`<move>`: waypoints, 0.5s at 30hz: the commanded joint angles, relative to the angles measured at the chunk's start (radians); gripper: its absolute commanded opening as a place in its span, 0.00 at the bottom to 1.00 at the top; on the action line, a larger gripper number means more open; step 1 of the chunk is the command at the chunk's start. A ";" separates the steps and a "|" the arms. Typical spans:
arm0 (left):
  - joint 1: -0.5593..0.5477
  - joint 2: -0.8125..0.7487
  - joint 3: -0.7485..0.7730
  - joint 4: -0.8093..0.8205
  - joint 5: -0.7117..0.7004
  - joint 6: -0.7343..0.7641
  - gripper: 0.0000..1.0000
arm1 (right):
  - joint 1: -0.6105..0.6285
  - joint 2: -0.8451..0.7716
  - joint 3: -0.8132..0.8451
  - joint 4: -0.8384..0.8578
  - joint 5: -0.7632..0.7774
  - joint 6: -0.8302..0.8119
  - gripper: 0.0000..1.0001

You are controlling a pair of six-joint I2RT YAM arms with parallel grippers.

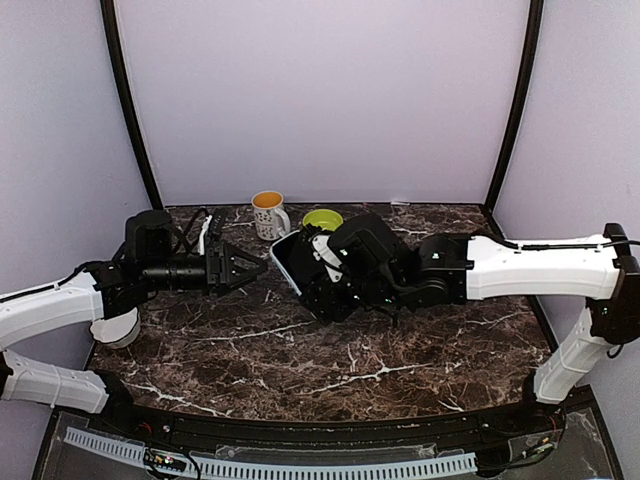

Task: Take the phone out of the phone case
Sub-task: Pass from the right arm to the left

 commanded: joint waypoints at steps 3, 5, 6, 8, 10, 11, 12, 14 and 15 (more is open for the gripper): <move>-0.052 0.004 0.038 0.064 -0.085 0.017 0.74 | 0.034 0.036 0.072 0.068 0.031 0.020 0.58; -0.060 0.003 0.036 0.070 -0.085 0.025 0.72 | 0.038 0.051 0.088 0.054 0.030 0.019 0.58; -0.064 0.003 0.036 0.070 -0.091 0.030 0.70 | 0.039 0.057 0.094 0.049 0.031 0.019 0.58; -0.069 0.002 0.034 0.067 -0.111 0.033 0.68 | 0.046 0.065 0.100 0.043 0.030 0.015 0.58; -0.072 0.008 0.033 0.067 -0.127 0.036 0.62 | 0.051 0.066 0.100 0.043 0.028 0.011 0.58; -0.074 0.010 0.033 0.068 -0.132 0.036 0.57 | 0.052 0.066 0.101 0.042 0.028 0.011 0.58; -0.077 0.016 0.034 0.068 -0.138 0.036 0.56 | 0.053 0.066 0.101 0.042 0.029 0.011 0.58; -0.083 0.025 0.036 0.073 -0.146 0.035 0.53 | 0.056 0.066 0.103 0.041 0.024 0.009 0.58; -0.088 0.028 0.037 0.076 -0.149 0.034 0.50 | 0.057 0.066 0.103 0.039 0.023 0.009 0.58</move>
